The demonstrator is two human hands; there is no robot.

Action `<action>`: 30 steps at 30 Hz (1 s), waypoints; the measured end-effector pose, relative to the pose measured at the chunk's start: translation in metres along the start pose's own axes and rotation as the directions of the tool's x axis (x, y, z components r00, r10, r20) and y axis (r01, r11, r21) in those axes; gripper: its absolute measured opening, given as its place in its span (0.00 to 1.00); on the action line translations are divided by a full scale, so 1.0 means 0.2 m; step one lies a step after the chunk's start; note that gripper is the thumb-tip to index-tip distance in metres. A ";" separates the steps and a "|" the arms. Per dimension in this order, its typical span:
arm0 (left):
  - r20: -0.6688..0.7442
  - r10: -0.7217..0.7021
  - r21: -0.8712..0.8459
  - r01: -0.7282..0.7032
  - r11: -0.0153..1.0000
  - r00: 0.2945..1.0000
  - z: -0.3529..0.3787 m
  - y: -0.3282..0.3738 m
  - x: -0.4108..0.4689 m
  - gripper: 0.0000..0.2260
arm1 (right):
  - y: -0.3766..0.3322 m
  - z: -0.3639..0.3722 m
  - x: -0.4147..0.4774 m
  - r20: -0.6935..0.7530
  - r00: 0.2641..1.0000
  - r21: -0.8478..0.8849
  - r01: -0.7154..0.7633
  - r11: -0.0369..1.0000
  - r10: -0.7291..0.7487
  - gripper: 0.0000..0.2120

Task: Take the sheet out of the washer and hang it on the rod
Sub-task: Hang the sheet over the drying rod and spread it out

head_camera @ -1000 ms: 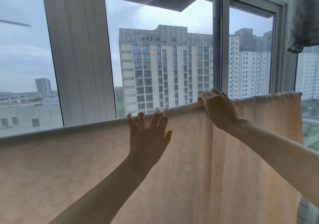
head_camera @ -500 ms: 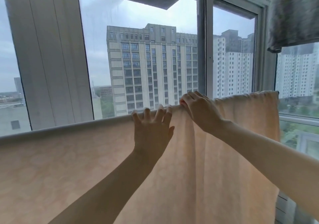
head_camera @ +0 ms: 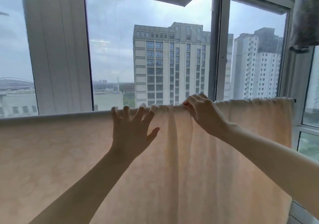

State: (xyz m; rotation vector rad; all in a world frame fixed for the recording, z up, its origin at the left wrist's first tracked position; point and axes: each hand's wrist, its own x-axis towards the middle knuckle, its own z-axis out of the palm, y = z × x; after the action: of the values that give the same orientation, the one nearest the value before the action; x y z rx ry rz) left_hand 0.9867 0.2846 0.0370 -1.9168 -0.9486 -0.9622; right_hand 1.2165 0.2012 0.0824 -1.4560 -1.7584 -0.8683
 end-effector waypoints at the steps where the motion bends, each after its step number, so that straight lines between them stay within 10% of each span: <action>1: 0.004 -0.001 0.011 0.001 1.000 1.000 -0.01 0.00 0.00 0.29 | 0.00 0.01 0.00 -0.022 1.000 0.005 -0.004 1.000 0.004 0.06; 12: 0.060 -0.028 0.068 0.024 0.997 0.998 -0.07 -0.03 -0.03 0.29 | 0.25 -0.07 0.08 -0.034 0.986 0.081 -0.159 0.984 0.162 0.09; 30: 0.013 0.026 -0.006 -0.026 1.000 1.000 -0.01 0.29 0.13 0.29 | 0.27 -0.09 0.02 0.057 0.998 0.045 0.035 0.998 -0.037 0.06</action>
State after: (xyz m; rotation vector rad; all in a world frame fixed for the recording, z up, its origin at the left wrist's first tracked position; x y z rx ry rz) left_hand 1.0467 0.2647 0.0426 -1.9378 -0.9269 -0.9401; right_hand 1.2704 0.1973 0.0996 -1.4385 -1.8405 -0.8084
